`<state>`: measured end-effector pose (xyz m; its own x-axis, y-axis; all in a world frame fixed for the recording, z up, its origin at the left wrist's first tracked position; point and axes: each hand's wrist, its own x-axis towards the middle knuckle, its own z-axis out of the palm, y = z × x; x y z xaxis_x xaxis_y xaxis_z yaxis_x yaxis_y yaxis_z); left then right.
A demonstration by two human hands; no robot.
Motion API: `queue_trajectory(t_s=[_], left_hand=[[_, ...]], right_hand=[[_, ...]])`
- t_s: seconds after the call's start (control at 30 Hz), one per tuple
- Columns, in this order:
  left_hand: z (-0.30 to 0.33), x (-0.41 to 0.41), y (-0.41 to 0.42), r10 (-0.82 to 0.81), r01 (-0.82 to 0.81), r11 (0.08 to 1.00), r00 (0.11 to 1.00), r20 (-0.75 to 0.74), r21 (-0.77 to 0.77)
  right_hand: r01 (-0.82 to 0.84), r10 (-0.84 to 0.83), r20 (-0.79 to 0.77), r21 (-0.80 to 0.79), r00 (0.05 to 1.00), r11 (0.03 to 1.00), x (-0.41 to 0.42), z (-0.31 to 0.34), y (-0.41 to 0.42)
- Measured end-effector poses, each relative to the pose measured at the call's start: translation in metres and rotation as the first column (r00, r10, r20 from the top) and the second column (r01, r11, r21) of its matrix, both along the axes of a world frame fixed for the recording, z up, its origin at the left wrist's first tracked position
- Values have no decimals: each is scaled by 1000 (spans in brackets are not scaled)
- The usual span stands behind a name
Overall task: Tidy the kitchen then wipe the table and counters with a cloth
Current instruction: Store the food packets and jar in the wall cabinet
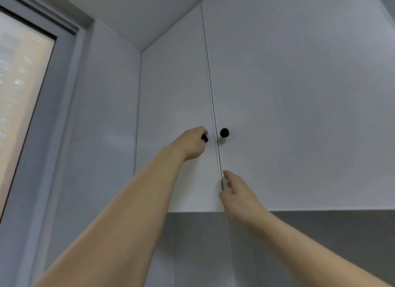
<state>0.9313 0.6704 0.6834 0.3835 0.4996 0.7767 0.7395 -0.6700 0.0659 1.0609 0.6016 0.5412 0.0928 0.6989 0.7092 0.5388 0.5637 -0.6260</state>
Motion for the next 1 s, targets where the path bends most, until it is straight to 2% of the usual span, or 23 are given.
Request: queue_trajectory(t_s=[0.13, 0.27, 0.4, 0.53, 0.6, 0.73, 0.87, 1.0], left_hand=[[5, -15, -13, -11, 12, 999, 999, 32, -32], [0, -38, -28, 20, -30, 995, 994, 108, 94], [-6, -70, -49, 68, -93, 973, 990, 121, 211], [-16, -108, -60, -8, -45, 961, 982, 191, 271], [-21, -124, -64, 36, -92, 933, 986, 164, 348], [-24, -160, -74, 327, -324, 793, 941, 88, 516], [-34, -196, -81, 441, -445, 737, 887, 138, 509], [-56, -236, -78, 375, -478, 771, 875, 307, 421]], right_hand=[[39, -38, -14, 23, 999, 999, -12, 4, 6], [-7, 8, 33, -35, 999, 999, -29, 5, 4], [-109, 108, 77, 8, 991, 994, -65, 3, 8], [-278, 272, 90, 63, 958, 959, -99, 7, 6], [-343, 331, 130, 77, 934, 936, -109, 7, 6], [-425, 401, 217, 75, 890, 902, -143, 8, 18], [-479, 445, 296, 51, 845, 876, -183, 8, 26], [-415, 342, 508, 33, 790, 909, -220, -2, 42]])
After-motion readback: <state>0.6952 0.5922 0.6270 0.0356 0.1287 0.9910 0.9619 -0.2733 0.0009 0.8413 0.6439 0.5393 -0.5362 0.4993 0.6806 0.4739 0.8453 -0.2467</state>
